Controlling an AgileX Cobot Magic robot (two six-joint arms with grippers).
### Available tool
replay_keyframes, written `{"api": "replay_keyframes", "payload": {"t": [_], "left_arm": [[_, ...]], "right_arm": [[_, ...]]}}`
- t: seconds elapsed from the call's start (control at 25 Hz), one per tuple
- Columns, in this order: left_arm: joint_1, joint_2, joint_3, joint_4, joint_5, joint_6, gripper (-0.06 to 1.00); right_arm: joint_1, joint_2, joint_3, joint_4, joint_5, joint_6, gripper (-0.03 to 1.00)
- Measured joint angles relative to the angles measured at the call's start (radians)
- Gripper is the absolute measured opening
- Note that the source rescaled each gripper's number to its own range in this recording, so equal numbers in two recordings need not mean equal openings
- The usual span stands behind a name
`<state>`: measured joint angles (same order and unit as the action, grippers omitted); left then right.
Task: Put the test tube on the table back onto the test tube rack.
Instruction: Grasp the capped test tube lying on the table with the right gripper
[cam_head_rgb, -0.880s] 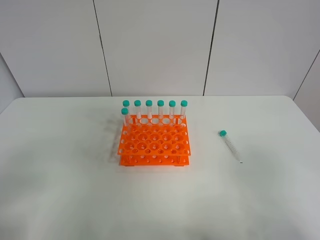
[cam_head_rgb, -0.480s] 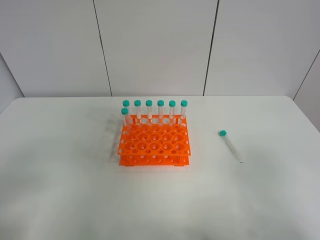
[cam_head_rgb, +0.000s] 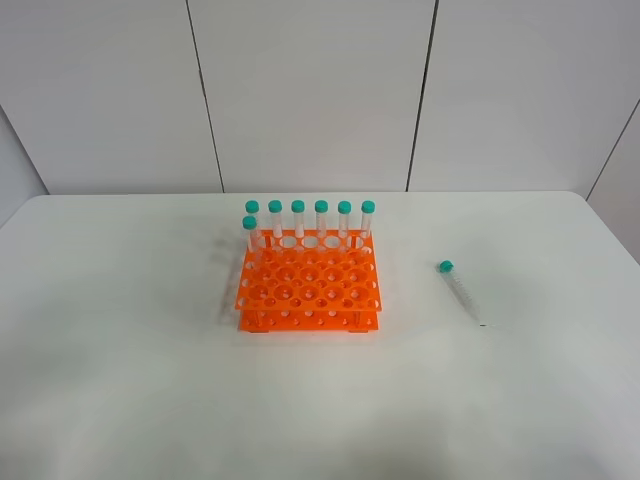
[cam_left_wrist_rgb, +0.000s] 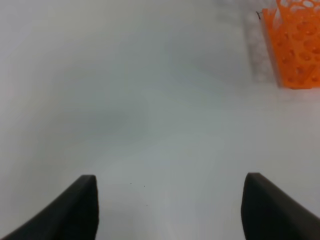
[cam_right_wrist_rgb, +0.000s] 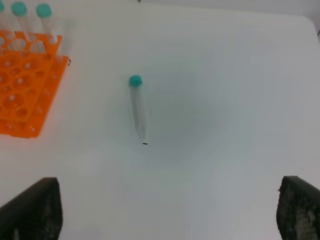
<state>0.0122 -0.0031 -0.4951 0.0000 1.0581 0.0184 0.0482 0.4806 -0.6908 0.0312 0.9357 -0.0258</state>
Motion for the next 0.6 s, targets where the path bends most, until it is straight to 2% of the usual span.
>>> {"api": "replay_keyframes", "payload": {"t": [0.36,0.6], "left_arm": [[0.000,0.000,0.000,0.000,0.000,0.000,0.96],[0.000,0.000,0.000,0.000,0.000,0.000,0.96]], "right_arm": [[0.000,0.686,-0.205,0.000,-0.027,0.000,0.94],[0.000,1.042,-0.382,0.000,-0.029,-0.032,0.94]]}}
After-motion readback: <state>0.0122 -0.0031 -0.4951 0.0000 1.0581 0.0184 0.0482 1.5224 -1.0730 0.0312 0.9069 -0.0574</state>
